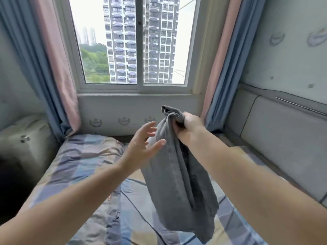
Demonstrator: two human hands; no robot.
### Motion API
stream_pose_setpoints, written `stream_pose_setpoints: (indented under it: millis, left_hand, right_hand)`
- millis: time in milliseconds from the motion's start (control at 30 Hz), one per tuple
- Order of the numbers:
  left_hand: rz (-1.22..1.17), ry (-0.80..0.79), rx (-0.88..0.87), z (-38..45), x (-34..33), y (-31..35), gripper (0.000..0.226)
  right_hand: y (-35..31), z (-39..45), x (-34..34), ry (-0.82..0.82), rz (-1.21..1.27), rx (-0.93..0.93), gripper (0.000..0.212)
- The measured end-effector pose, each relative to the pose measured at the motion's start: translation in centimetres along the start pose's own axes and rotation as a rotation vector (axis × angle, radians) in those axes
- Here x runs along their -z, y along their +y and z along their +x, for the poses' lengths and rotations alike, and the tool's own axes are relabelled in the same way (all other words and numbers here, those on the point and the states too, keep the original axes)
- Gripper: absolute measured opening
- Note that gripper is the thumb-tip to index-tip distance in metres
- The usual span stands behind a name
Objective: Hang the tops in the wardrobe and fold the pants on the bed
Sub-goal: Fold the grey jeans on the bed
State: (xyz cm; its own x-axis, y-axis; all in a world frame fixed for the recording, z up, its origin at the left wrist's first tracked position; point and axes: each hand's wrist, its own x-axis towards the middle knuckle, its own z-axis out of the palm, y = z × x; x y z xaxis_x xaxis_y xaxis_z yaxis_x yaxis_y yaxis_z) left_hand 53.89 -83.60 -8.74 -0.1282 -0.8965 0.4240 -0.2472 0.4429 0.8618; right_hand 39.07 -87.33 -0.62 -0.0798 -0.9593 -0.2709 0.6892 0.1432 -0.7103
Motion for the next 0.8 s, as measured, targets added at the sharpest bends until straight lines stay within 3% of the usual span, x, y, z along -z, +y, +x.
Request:
stream_pose_setpoints:
  millis: [67, 100, 300, 433, 500, 633, 700, 800]
  left_hand:
    - [-0.023, -0.076, 0.043, 0.2, -1.9, 0.8, 0.087]
    - [-0.041, -0.075, 0.048, 0.5, -2.7, 1.0, 0.089]
    - [-0.028, 0.209, 0.039, 2.9, -3.6, 1.2, 0.052]
    - [-0.388, 0.235, 0.219, 4.2, -3.1, 1.3, 0.031]
    - [-0.539, 0.232, 0.334, 4.9, -2.4, 1.9, 0.022]
    - [-0.546, 0.244, 0.453, 5.5, -0.4, 3.2, 0.019]
    - [-0.567, 0.272, 0.461, 5.5, 0.5, 3.9, 0.022]
    - [-0.589, 0.282, 0.453, 5.3, 1.5, 4.8, 0.022]
  right_hand:
    - [0.7, 0.3, -0.4, -0.031, -0.041, -0.021, 0.028]
    - [0.8, 0.4, -0.5, -0.043, -0.07, -0.024, 0.022]
    - [-0.8, 1.1, 1.2, -0.249, -0.503, -0.04, 0.013]
    - [-2.6, 2.0, 3.7, -0.443, -0.751, -0.017, 0.004]
    - [-2.9, 2.7, 5.4, -0.55, -0.929, 0.053, 0.019]
    - [-1.4, 4.0, 9.1, -0.589, -1.262, 0.341, 0.082]
    - [0.5, 4.8, 11.2, -0.473, -1.425, 0.426, 0.085]
    - [4.2, 5.6, 13.4, -0.366, -1.478, 0.246, 0.062]
